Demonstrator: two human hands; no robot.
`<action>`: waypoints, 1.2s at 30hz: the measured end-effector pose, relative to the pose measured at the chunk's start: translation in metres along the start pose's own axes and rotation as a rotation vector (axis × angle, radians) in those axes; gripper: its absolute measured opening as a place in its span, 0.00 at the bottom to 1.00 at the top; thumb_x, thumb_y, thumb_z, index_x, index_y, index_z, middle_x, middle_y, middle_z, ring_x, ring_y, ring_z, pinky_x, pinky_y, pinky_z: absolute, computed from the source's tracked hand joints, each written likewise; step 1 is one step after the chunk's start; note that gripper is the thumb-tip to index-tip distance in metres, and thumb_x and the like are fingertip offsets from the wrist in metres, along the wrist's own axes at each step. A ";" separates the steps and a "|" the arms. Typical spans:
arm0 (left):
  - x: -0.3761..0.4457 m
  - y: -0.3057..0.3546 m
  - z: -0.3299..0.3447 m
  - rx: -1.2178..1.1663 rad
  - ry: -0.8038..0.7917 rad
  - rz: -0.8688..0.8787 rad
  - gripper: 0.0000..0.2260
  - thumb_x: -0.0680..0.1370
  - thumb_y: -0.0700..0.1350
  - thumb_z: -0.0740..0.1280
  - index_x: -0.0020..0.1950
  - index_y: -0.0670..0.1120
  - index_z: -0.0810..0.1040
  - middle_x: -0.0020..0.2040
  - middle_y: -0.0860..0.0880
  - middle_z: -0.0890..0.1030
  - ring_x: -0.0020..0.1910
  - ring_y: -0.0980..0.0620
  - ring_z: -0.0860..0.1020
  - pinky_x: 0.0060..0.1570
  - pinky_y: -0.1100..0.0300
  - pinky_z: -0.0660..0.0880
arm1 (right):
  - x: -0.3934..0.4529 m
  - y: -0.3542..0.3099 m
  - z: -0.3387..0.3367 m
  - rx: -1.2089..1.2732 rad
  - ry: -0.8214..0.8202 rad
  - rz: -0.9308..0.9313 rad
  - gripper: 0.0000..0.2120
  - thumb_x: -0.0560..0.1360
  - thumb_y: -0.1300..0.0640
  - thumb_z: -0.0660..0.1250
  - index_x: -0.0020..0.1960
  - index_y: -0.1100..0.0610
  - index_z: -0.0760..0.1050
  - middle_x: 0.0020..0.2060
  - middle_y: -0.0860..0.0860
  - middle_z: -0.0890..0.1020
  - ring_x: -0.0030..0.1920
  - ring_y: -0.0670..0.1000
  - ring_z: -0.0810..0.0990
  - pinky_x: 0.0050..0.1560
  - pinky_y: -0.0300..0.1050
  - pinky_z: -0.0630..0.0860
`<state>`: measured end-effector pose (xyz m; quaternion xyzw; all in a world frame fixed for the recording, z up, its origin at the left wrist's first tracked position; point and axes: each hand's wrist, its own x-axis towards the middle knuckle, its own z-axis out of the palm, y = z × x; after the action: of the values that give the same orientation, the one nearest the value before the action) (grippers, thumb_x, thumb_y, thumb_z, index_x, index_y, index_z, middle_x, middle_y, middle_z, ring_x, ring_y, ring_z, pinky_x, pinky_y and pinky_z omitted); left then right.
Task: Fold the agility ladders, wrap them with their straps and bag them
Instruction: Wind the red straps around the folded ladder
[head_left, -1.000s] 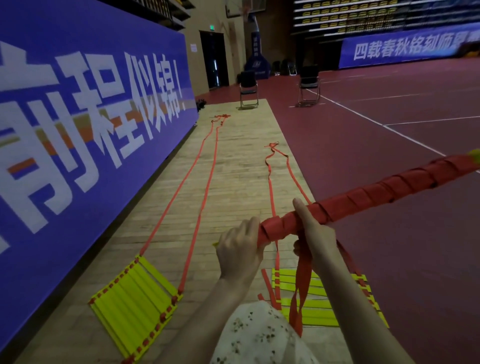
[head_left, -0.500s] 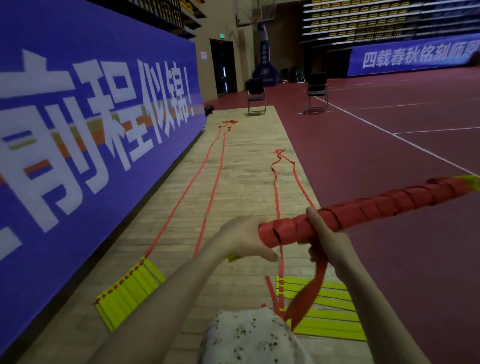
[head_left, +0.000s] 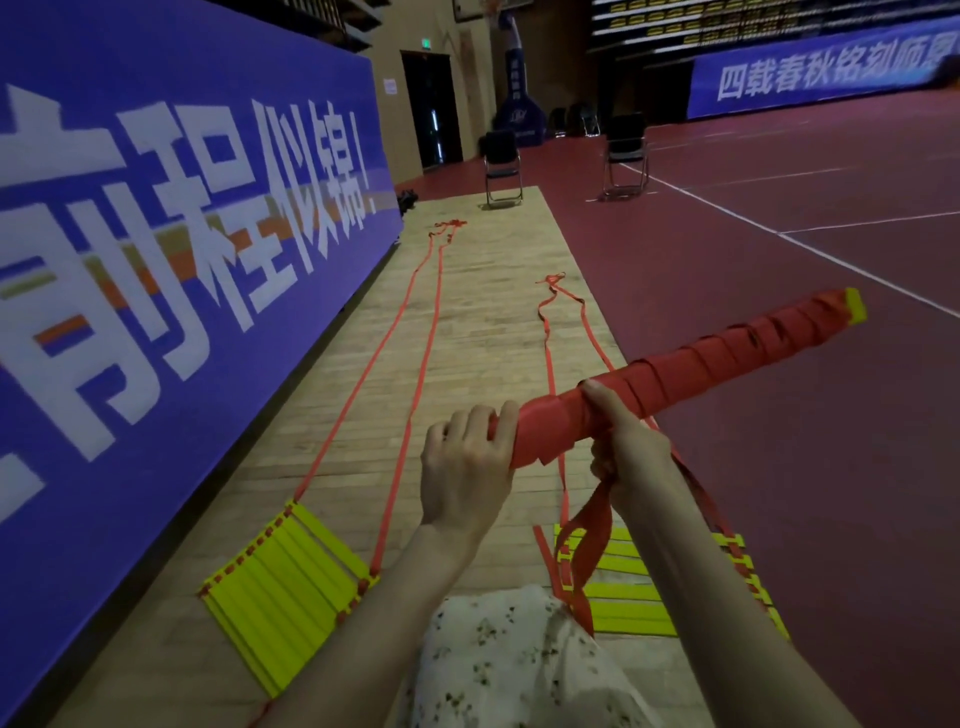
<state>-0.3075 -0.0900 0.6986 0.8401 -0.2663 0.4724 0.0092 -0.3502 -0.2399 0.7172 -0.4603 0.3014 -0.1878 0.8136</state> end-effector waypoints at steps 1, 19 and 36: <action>0.002 0.000 -0.002 0.000 -0.006 -0.001 0.23 0.60 0.46 0.78 0.54 0.47 0.80 0.41 0.48 0.79 0.37 0.47 0.77 0.36 0.55 0.71 | 0.000 0.000 0.003 0.059 0.004 -0.013 0.19 0.65 0.50 0.79 0.33 0.57 0.69 0.19 0.48 0.68 0.20 0.46 0.62 0.24 0.41 0.59; 0.037 -0.039 -0.019 -0.361 -0.684 -0.082 0.21 0.67 0.52 0.73 0.58 0.51 0.76 0.44 0.49 0.81 0.41 0.46 0.80 0.39 0.55 0.75 | 0.008 -0.010 -0.004 -0.142 -0.225 -0.173 0.21 0.69 0.44 0.73 0.28 0.55 0.69 0.21 0.50 0.69 0.22 0.47 0.62 0.23 0.38 0.57; 0.040 -0.057 -0.026 -1.181 -1.232 -0.489 0.14 0.66 0.45 0.79 0.48 0.47 0.78 0.39 0.46 0.82 0.34 0.47 0.82 0.39 0.51 0.78 | 0.011 0.002 -0.002 -0.107 -0.377 -0.297 0.21 0.70 0.53 0.74 0.25 0.55 0.66 0.19 0.50 0.64 0.19 0.47 0.59 0.25 0.41 0.54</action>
<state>-0.2851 -0.0520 0.7585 0.8368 -0.2373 -0.2934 0.3968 -0.3432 -0.2459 0.7114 -0.5690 0.0829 -0.1997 0.7934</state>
